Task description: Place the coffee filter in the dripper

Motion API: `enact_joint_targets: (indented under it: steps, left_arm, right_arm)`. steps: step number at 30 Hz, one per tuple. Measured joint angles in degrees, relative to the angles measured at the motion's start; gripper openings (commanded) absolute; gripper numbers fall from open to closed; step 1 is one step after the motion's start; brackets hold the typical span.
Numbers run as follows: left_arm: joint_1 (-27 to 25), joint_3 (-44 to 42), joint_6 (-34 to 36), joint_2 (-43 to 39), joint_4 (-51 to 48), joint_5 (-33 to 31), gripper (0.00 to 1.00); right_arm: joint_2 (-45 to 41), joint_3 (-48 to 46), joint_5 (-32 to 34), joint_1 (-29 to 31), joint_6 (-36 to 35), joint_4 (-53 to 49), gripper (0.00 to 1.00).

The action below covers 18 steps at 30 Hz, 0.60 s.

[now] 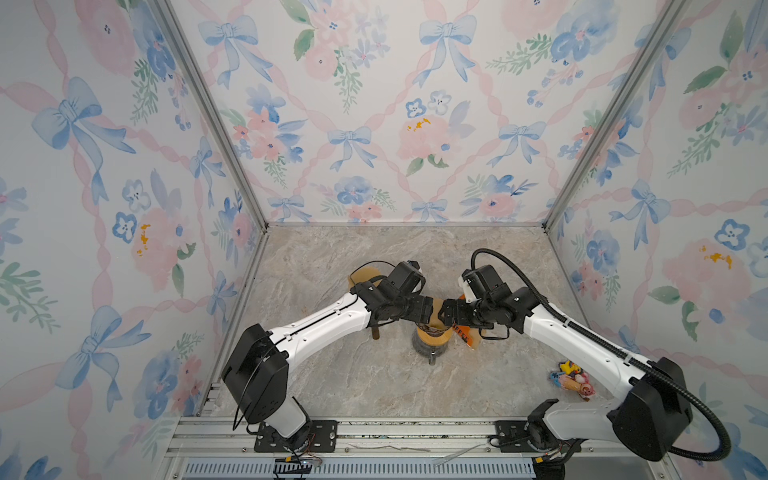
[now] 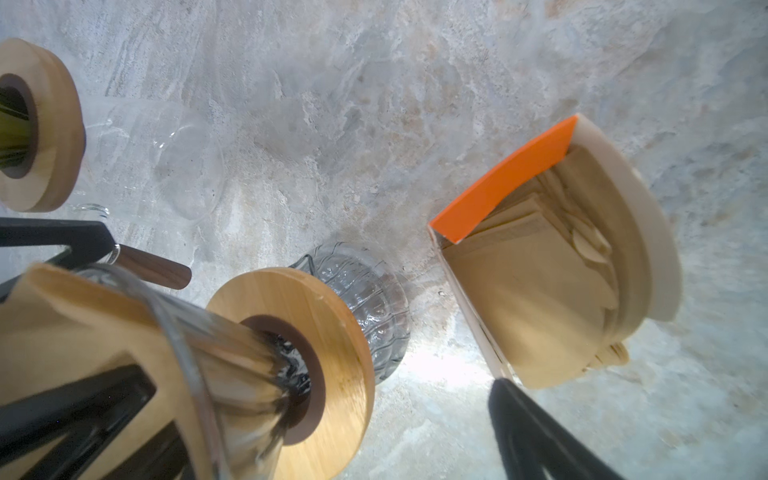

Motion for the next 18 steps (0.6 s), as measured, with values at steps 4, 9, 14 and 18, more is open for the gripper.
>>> enact_joint_targets:
  steps: [4,9,14,18]
  left_arm:
    - [0.22,0.52,0.46,0.13,-0.02,0.15,0.87]
    - [0.20,1.86,0.61,1.20,0.04,0.13,0.87]
    - [0.26,1.68,0.83,1.22,0.02,-0.07,0.87]
    - [0.72,0.11,1.01,1.18,0.02,-0.31,0.87]
  right_arm:
    - [0.00,-0.17,0.02,0.00,0.00,0.00,0.97]
    - [0.00,-0.17,0.46,0.00,0.00,-0.02,0.97]
    - [0.00,-0.28,1.16,-0.04,0.00,-0.02,0.97]
    - [0.00,-0.61,1.55,-0.07,0.02,-0.04,0.97]
